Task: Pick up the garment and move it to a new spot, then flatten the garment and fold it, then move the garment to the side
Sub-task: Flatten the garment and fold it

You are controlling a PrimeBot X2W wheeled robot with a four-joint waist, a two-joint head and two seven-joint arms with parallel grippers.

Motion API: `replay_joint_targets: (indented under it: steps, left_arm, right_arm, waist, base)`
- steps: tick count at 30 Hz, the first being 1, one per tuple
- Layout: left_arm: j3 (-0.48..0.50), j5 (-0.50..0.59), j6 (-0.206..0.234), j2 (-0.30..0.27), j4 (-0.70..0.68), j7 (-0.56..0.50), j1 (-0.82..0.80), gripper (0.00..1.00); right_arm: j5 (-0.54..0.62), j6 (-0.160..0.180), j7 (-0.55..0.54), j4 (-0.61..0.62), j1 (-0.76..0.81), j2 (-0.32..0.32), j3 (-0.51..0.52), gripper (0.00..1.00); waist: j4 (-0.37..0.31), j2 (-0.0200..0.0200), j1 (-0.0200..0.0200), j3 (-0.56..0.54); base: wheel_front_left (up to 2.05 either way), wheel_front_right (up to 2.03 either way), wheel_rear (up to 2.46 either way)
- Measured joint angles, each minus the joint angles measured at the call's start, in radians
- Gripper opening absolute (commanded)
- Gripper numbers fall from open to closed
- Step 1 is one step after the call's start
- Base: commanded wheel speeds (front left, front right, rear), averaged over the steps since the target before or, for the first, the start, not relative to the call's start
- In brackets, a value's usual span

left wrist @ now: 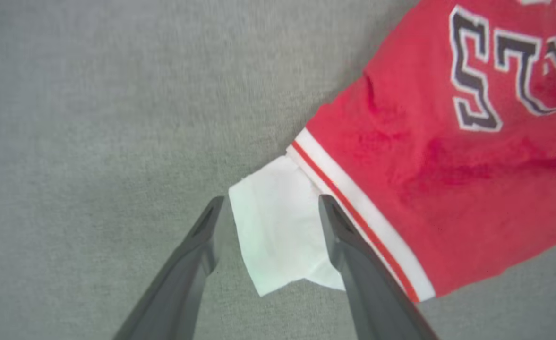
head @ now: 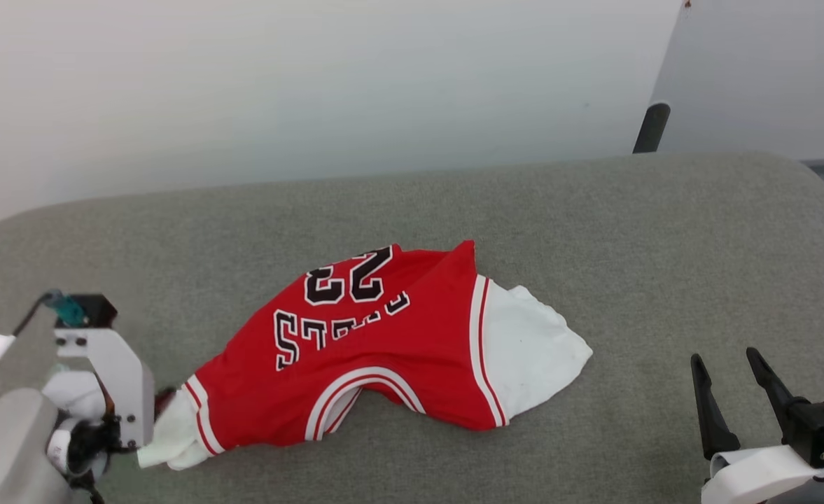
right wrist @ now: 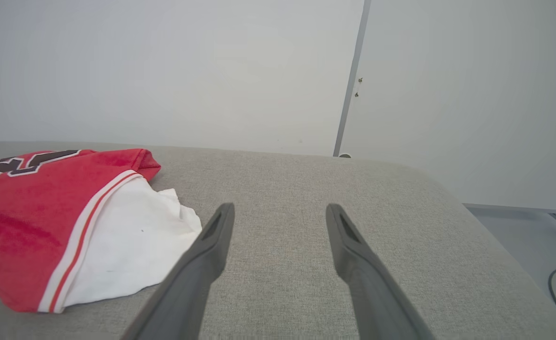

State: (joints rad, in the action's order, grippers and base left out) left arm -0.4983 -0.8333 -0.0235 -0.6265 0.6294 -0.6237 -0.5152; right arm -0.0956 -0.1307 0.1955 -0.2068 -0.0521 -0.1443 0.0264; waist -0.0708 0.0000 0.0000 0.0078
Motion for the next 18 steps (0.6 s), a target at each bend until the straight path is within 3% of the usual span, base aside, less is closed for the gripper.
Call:
replay_joint_targets:
  steps: [8,18]
  left_arm:
    - [0.044,0.02,0.019,-0.019,-0.128,0.199,0.054,1.0]
    - [0.125,0.076,0.053,-0.002,-0.294,0.629,0.238,1.0]
  right_arm:
    - [-0.013,0.0,-0.026,0.006,0.022,-0.009,-0.016,1.0]
    - [-0.048,0.0,-0.077,0.016,0.04,-0.041,-0.051,1.0]
  waist:
    - [0.02,0.0001,0.0,-0.046]
    - [0.079,0.0,0.0,-0.083]
  base:
    - [0.0,0.0,0.0]
    - [0.0,0.0,0.0]
